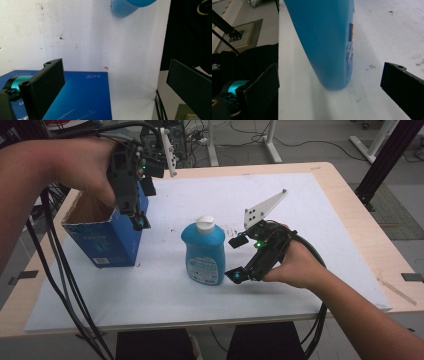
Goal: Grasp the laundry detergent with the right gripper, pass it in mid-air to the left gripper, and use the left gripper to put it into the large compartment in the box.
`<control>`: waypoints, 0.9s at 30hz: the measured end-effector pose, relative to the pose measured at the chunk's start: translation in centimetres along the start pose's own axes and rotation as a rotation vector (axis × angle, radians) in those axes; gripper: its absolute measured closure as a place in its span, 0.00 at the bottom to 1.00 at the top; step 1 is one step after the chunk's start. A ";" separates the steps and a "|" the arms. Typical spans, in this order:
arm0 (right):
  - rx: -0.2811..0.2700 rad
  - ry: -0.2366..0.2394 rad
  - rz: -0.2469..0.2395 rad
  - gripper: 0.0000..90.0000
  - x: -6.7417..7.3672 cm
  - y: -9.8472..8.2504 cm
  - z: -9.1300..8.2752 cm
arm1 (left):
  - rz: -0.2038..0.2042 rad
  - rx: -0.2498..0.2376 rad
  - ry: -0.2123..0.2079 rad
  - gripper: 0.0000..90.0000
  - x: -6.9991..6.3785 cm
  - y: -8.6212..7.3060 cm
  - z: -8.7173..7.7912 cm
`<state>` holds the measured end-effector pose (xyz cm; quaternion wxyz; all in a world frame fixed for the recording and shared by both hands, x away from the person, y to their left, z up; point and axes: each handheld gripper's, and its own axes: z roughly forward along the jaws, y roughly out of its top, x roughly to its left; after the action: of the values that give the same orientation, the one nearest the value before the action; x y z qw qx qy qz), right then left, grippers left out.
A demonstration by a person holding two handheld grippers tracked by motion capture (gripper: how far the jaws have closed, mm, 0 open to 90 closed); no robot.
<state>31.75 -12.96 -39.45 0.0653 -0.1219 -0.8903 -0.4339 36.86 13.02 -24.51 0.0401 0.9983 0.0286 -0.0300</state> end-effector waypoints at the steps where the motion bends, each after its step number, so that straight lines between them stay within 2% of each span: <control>1: -0.005 -0.005 0.003 0.01 0.0 0.0 0.5 | 0.000 -0.004 0.003 0.02 -0.1 0.0 0.0; 6: -0.026 -0.004 0.002 0.01 0.1 0.1 1.2 | 0.003 -0.001 0.002 0.02 -0.1 0.0 0.0; 9: -0.060 -0.013 0.002 0.01 0.2 0.3 2.1 | 0.001 -0.004 0.003 0.02 -0.1 -0.1 0.0; 15: -0.093 -0.034 -0.003 0.01 0.3 0.6 3.5 | 0.002 -0.008 0.001 0.02 -0.2 -0.2 0.2; 27: -0.144 -0.066 -0.004 0.02 0.6 0.7 4.4 | -0.001 -0.013 -0.001 0.02 -0.2 -0.8 0.3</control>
<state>31.35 -8.99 -41.52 0.0263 -0.1387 -0.8587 -0.4927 36.63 13.77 -24.88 0.0467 0.9980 0.0295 -0.0301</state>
